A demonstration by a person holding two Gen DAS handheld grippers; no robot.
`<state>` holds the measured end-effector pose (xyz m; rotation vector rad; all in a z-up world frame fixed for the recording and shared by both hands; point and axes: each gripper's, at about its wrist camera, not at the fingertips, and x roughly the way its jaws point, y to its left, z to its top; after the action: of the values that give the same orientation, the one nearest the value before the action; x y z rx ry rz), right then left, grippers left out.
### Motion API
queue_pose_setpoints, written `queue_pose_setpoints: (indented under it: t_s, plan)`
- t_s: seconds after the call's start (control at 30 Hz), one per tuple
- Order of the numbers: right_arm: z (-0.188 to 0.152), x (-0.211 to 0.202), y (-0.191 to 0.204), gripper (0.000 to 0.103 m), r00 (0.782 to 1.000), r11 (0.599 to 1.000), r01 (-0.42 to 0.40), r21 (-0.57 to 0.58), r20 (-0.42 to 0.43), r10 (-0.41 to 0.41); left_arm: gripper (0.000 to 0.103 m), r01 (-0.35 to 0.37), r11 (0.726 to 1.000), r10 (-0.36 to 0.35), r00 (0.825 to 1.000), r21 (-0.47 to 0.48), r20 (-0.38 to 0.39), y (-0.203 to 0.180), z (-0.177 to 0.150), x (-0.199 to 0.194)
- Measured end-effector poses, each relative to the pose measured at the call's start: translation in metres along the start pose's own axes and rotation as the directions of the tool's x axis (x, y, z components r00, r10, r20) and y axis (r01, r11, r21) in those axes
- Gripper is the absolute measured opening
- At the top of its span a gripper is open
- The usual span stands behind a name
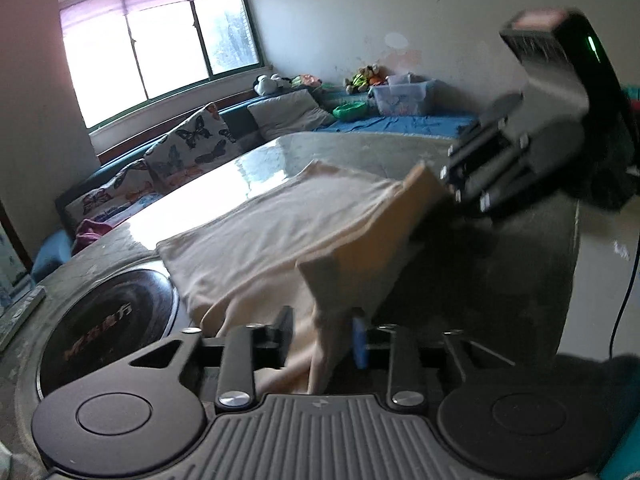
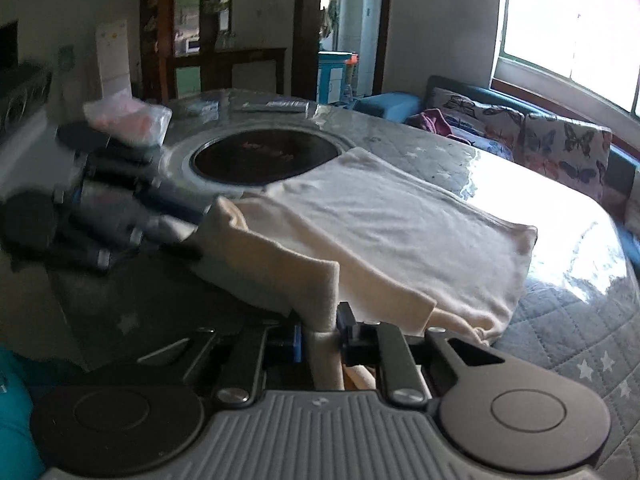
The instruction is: Fold clothes
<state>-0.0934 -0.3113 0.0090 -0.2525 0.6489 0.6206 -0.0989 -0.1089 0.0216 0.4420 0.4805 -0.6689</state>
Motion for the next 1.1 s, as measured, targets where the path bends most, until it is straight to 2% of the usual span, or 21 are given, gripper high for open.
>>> queue_pose_setpoints:
  t_s: [0.1, 0.27, 0.33, 0.43, 0.67, 0.9, 1.0, 1.1]
  plan:
    - [0.005, -0.001, -0.003, 0.015, 1.0, 1.0, -0.002, 0.02, 0.008, 0.002, 0.039, -0.02, 1.0, 0.02, 1.0, 0.024, -0.009, -0.002, -0.006, 0.001]
    - [0.007, -0.002, -0.004, 0.014, 1.0, 0.999, 0.009, 0.036, 0.014, -0.009, 0.037, -0.064, 0.991, 0.068, 0.997, 0.118, -0.026, -0.008, -0.016, 0.007]
    - [0.005, -0.002, -0.001, 0.013, 1.0, 0.999, 0.016, 0.038, 0.019, -0.017, 0.014, -0.065, 0.989, 0.07, 0.997, 0.133, -0.03, -0.007, -0.019, 0.008]
    - [0.003, -0.004, 0.0, 0.012, 0.999, 0.999, 0.017, 0.052, 0.035, -0.019, 0.008, -0.059, 0.991, 0.06, 0.998, 0.121, -0.01, -0.003, -0.018, 0.001]
    - [0.0, -0.035, 0.014, 0.011, 0.997, 1.0, 0.01, 0.022, 0.075, -0.011, 0.007, -0.004, 0.998, 0.001, 0.999, 0.065, 0.051, -0.002, -0.007, -0.036]
    - [-0.004, -0.087, 0.048, 0.011, 0.997, 0.998, -0.061, -0.033, 0.047, 0.063, 0.007, 0.101, 0.995, -0.101, 0.993, 0.004, 0.062, -0.011, -0.008, -0.094]
    - [0.0, -0.1, 0.059, 0.01, 0.997, 0.996, -0.074, -0.058, 0.024, 0.076, 0.007, 0.105, 0.994, -0.106, 0.992, 0.008, 0.069, -0.013, -0.006, -0.105]
    - [0.01, -0.097, 0.057, 0.01, 0.997, 0.995, -0.069, -0.074, 0.027, 0.071, 0.007, 0.087, 0.996, -0.087, 0.993, 0.004, 0.083, -0.007, 0.0, -0.099]
